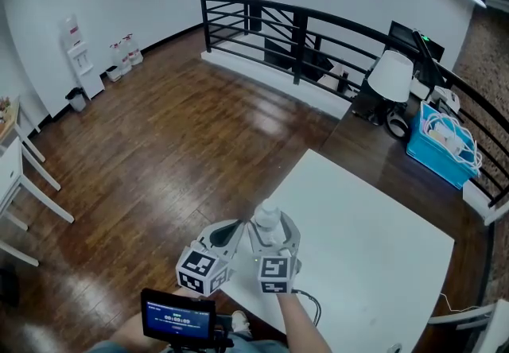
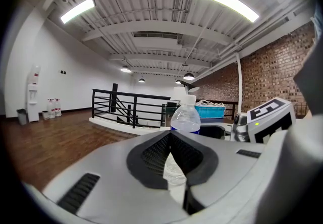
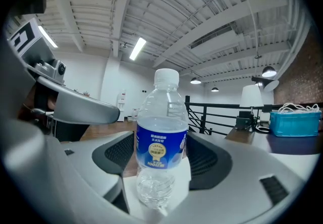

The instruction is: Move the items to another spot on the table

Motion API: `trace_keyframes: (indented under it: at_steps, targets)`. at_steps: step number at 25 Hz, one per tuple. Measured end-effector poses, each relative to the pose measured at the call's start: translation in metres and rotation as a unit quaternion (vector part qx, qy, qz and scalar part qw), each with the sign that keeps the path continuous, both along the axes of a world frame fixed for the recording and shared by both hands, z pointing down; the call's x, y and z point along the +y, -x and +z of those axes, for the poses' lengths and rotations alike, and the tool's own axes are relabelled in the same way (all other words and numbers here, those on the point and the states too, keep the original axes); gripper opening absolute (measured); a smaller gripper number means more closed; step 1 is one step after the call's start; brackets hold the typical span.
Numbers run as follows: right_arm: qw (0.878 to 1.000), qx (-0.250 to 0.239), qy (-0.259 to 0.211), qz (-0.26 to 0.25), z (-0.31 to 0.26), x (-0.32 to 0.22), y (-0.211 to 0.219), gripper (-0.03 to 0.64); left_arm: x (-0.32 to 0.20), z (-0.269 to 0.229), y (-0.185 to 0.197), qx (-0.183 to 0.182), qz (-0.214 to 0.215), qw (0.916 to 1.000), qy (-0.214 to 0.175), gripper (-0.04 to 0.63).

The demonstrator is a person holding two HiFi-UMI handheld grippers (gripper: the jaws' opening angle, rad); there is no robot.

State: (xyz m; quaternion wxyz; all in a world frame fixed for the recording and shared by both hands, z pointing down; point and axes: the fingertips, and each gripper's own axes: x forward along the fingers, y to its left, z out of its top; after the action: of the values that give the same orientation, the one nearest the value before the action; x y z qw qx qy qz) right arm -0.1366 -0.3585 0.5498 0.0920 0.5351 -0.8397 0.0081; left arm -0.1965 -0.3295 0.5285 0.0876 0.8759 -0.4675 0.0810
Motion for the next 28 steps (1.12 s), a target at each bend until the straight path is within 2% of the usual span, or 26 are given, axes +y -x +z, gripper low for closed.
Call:
trace_keyframes:
  at_steps: [15, 21, 28]
  targets:
    - [1.000, -0.010, 0.021, -0.006, 0.010, 0.020, -0.012, 0.331, 0.013, -0.006, -0.014, -0.003, 0.002, 1.0000, -0.006, 0.011]
    - [1.000, -0.011, 0.017, -0.025, -0.005, 0.037, -0.023, 0.330, 0.021, -0.011, -0.037, -0.002, 0.016, 0.9998, -0.010, 0.011]
    - [1.000, -0.009, -0.003, -0.011, -0.036, 0.060, -0.063, 0.290, 0.032, -0.029, -0.081, 0.007, 0.042, 0.9989, -0.021, 0.011]
